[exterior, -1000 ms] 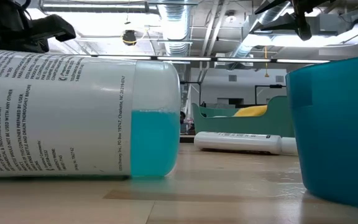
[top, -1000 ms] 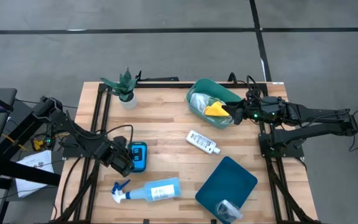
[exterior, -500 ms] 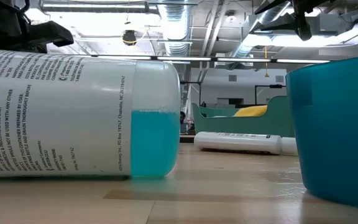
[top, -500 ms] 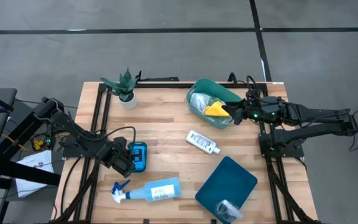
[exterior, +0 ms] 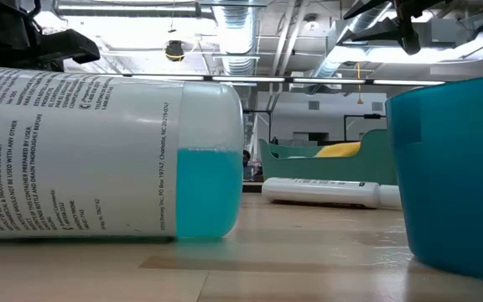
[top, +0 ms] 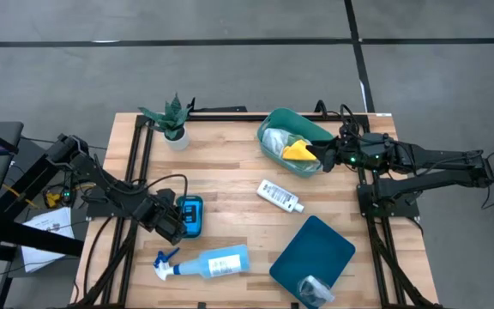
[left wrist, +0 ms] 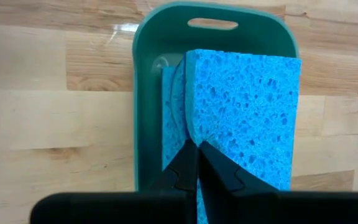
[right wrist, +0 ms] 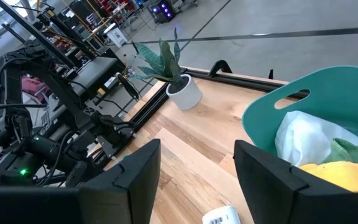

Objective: Pick & Place Kitchen Items
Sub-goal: Put the blue sponge into the small green bin, then put the blue spray bottle into the blue bin

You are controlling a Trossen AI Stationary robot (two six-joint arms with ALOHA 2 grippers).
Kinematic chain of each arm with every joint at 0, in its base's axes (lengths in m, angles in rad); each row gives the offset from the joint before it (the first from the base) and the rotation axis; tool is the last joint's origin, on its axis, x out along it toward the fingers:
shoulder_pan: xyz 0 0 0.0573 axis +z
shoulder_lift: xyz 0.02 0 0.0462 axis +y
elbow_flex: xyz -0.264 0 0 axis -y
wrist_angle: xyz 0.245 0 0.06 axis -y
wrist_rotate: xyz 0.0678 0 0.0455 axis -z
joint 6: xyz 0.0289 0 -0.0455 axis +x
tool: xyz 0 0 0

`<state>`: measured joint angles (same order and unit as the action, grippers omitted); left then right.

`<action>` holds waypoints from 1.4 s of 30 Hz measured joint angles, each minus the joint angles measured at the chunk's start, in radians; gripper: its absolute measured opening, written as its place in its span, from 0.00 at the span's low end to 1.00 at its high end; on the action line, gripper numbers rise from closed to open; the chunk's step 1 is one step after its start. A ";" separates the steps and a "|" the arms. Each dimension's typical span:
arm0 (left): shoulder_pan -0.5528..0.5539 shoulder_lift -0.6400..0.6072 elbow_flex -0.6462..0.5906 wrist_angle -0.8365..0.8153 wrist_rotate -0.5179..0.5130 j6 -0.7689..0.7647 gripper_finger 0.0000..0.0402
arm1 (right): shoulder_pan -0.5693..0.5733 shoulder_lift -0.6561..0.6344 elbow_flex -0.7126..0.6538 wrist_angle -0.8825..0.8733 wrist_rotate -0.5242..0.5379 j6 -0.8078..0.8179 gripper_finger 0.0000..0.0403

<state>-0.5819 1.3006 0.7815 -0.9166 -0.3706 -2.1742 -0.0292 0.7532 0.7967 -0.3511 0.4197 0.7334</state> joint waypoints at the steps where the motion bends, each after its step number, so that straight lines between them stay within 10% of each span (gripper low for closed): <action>1: 0.000 0.000 0.000 0.000 0.000 0.000 0.00 | 0.000 0.000 0.000 0.000 0.000 0.000 0.49; 42: -0.001 -0.141 0.000 0.010 -0.022 0.119 0.43 | 0.000 0.000 0.000 0.001 0.000 0.000 0.49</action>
<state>-0.5827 1.1598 0.7815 -0.9066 -0.3924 -2.0550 -0.0288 0.7532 0.7967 -0.3504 0.4198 0.7330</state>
